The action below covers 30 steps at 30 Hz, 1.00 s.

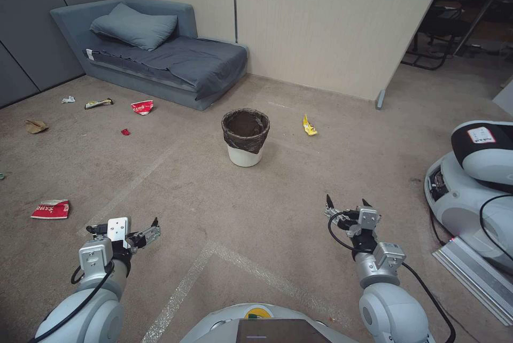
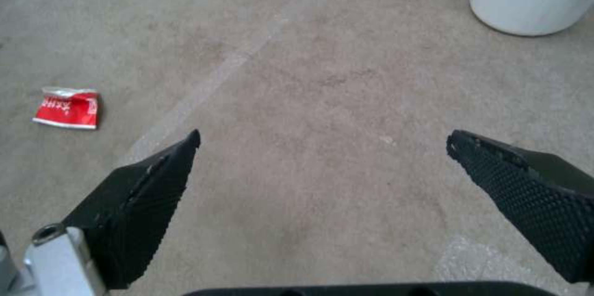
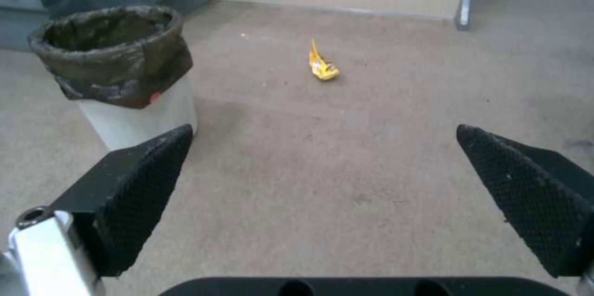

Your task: Pick up the trash bin, then pick up the garbage from the floor and place it into the trash bin.

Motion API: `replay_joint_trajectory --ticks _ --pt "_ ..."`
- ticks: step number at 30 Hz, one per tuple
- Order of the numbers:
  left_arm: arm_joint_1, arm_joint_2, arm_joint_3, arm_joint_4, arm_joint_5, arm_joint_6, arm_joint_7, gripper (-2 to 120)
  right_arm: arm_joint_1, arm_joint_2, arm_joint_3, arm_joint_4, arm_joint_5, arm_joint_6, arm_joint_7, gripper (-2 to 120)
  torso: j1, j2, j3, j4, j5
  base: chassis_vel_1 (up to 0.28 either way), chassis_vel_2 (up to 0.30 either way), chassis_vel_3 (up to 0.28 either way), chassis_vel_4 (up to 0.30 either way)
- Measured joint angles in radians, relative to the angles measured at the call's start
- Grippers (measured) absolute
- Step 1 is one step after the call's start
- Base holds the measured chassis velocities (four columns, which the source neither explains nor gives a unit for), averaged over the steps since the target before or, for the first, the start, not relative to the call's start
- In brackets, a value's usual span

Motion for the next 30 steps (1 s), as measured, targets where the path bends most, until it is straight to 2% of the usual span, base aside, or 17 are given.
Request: replay_joint_trajectory --ticks 10,30 --pt "-0.002 -0.004 0.005 0.008 0.016 0.0 0.006 100 0.008 0.0 0.002 -0.012 0.001 0.013 -0.008 100 0.0 0.0 0.0 0.0001 0.0 -0.042 0.027 0.031 -0.025" --pt "-0.011 -0.007 0.006 0.03 0.027 -0.01 0.011 100 0.022 0.0 -0.001 -0.035 0.006 0.028 -0.015 100 0.0 0.0 0.0 0.0001 0.0002 -0.197 0.191 0.196 -0.195"
